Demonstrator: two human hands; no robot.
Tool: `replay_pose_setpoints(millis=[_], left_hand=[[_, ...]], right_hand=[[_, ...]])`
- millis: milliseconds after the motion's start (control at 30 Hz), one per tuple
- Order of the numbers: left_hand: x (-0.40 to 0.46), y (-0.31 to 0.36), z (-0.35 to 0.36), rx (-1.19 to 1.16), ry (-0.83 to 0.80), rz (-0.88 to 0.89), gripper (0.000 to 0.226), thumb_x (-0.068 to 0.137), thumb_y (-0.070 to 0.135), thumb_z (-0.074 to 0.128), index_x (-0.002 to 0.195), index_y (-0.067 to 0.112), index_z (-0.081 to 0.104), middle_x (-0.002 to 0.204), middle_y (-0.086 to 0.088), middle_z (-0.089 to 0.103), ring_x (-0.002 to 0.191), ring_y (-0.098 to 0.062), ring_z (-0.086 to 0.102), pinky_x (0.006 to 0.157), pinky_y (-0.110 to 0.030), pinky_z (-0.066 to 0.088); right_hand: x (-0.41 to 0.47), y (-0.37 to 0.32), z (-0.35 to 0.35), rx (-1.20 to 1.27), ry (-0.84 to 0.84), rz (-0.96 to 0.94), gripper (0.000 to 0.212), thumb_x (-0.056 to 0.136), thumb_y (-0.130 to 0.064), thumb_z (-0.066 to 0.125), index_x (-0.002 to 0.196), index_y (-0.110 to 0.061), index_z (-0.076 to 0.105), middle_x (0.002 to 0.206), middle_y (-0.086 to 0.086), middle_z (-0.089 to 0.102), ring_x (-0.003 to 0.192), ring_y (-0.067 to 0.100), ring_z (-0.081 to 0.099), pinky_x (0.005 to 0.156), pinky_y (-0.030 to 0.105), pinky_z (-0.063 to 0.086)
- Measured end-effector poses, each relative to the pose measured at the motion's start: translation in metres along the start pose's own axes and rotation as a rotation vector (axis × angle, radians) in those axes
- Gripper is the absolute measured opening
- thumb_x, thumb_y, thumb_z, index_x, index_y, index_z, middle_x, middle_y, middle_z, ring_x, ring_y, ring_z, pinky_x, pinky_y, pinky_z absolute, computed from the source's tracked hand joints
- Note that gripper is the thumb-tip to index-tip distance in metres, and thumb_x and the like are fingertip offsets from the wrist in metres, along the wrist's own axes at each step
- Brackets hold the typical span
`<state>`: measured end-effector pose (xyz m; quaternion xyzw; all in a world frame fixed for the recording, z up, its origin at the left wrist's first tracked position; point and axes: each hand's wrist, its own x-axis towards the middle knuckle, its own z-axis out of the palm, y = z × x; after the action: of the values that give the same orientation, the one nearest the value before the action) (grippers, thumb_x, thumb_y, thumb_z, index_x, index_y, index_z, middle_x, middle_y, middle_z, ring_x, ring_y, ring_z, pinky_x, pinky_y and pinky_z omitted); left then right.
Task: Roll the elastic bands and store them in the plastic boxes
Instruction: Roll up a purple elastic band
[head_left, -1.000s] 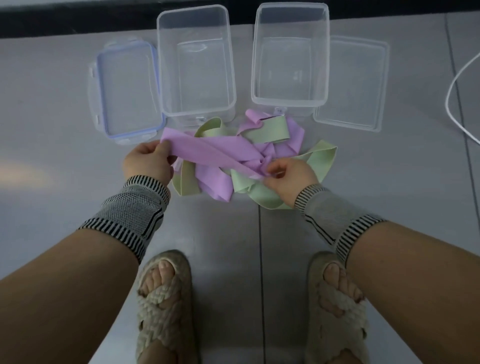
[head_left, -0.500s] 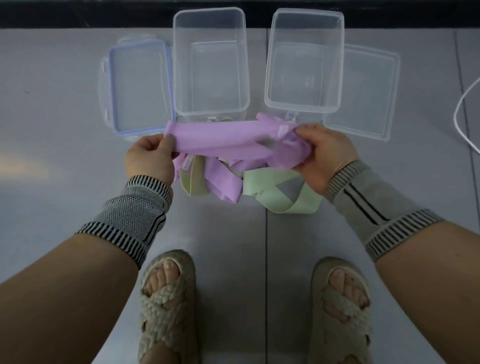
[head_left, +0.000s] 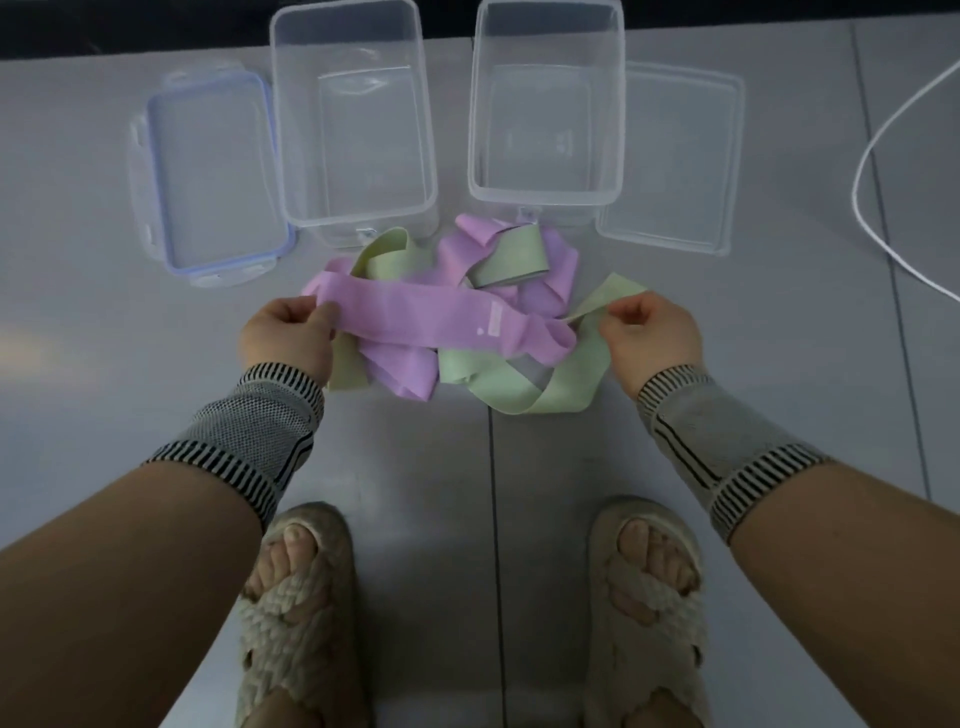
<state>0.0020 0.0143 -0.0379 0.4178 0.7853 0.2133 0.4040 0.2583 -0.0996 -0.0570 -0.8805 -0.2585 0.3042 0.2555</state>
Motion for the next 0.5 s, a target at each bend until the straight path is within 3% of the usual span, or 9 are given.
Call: replay_pose_setpoints(millis=[100, 200, 367, 500], left_hand=[[0.002, -0.001, 0.002, 0.010, -0.003, -0.006, 0.018, 0.084, 0.026, 0.066, 0.098, 0.015, 0.066, 0.074, 0.003, 0.064, 0.065, -0.014, 0.058, 0.076, -0.032, 0.052], [0.001, -0.002, 0.005, 0.030, -0.009, -0.005, 0.014, 0.082, 0.027, 0.068, 0.094, 0.020, 0.065, 0.092, -0.005, 0.069, 0.079, -0.022, 0.062, 0.084, -0.039, 0.054], [0.000, -0.004, 0.007, -0.006, -0.032, -0.026, 0.006, 0.080, 0.025, 0.069, 0.081, 0.025, 0.063, 0.094, -0.003, 0.070, 0.089, -0.021, 0.066, 0.086, -0.044, 0.054], [-0.001, -0.006, 0.006, -0.044, -0.058, -0.056, 0.006, 0.080, 0.023, 0.070, 0.084, 0.024, 0.065, 0.092, -0.002, 0.069, 0.088, -0.020, 0.066, 0.086, -0.045, 0.054]], right_hand=[[-0.011, -0.010, 0.007, -0.073, -0.018, -0.128, 0.014, 0.085, -0.028, 0.064, 0.087, -0.014, 0.068, 0.094, 0.007, 0.070, 0.091, 0.027, 0.064, 0.076, 0.027, 0.043], [-0.024, -0.028, 0.023, -0.103, -0.081, -0.174, 0.025, 0.083, -0.044, 0.064, 0.077, -0.021, 0.057, 0.085, 0.000, 0.066, 0.082, 0.022, 0.061, 0.073, 0.028, 0.044], [-0.020, -0.041, 0.041, -0.237, -0.127, -0.099, 0.038, 0.088, -0.043, 0.058, 0.113, -0.015, 0.051, 0.101, 0.004, 0.064, 0.095, 0.025, 0.060, 0.074, 0.028, 0.040], [-0.014, -0.042, 0.054, -0.259, -0.126, -0.060, 0.023, 0.090, -0.033, 0.057, 0.105, -0.016, 0.056, 0.101, 0.006, 0.066, 0.095, 0.028, 0.062, 0.074, 0.029, 0.042]])
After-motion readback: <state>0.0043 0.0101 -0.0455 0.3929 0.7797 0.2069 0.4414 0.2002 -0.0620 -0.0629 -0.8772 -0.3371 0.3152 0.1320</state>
